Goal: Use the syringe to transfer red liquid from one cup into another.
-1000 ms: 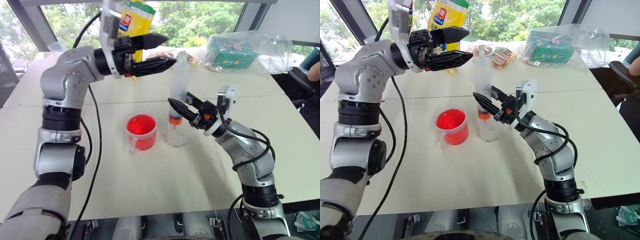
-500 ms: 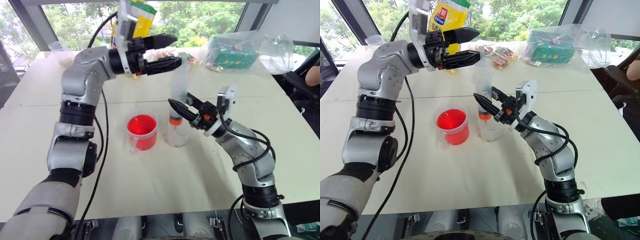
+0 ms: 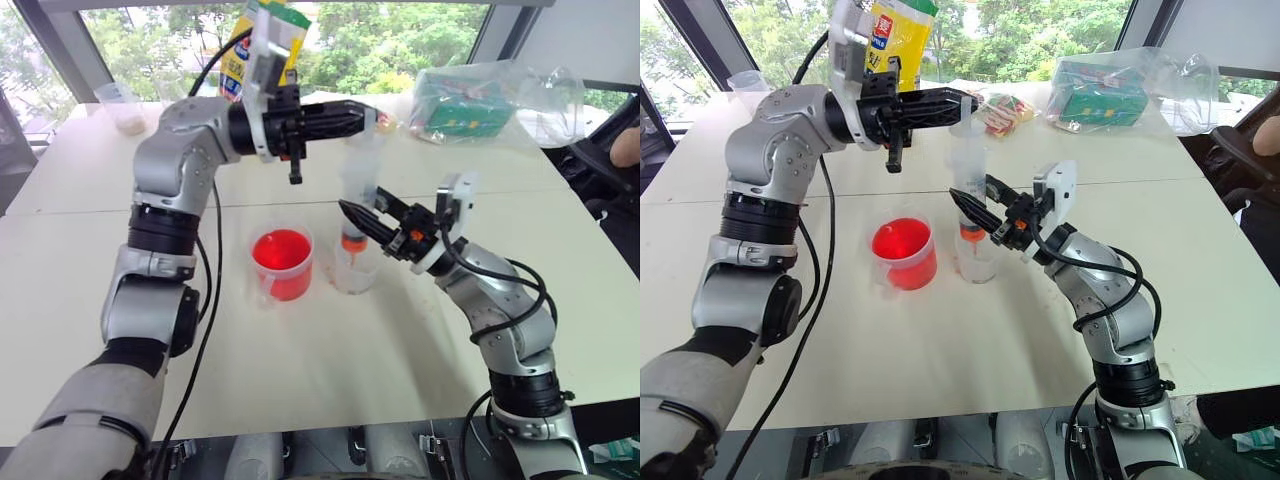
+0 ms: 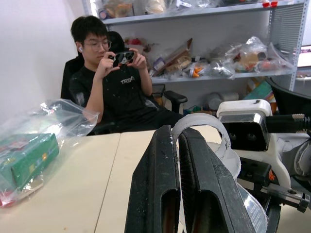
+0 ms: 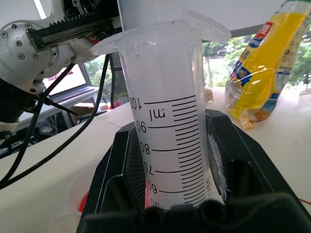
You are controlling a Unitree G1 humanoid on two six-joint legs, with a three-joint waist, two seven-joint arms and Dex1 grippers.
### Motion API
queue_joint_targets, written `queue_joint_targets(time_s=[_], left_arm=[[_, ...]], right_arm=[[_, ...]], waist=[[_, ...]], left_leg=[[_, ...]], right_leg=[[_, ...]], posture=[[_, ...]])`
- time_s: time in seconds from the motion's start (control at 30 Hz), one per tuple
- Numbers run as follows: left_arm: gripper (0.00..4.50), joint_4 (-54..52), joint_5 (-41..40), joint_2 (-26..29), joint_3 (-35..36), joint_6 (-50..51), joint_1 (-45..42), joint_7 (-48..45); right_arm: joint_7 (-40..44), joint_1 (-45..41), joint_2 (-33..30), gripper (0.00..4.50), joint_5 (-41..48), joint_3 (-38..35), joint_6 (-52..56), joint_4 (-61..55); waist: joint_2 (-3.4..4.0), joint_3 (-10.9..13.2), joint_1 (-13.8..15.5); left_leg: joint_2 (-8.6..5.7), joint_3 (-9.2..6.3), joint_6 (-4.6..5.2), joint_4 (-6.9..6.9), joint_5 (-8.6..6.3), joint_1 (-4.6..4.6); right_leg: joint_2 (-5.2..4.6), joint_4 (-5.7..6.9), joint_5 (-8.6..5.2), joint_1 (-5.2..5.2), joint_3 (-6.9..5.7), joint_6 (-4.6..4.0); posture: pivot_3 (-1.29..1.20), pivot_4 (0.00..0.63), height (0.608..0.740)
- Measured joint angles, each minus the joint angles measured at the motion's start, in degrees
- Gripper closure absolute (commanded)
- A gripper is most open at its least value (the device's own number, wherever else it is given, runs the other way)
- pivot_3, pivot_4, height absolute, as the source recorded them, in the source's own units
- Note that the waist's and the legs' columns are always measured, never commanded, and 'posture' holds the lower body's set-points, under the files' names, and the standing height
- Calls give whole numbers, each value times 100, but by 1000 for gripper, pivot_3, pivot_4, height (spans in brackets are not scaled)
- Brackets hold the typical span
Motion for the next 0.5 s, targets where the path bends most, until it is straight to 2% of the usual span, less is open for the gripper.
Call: queue_joint_targets(time_s=[0.5], left_arm=[[4433,-467,201,-64,-6,-15,388,67]], right_arm=[[-48,-126,-270,3110,324,-92,452,-174]], waist=[[-1,0,6]], left_leg=[[-1,0,0,1,0,0]], right_leg=[[-1,-1,0,1,0,0]], posture=[[0,150,740]])
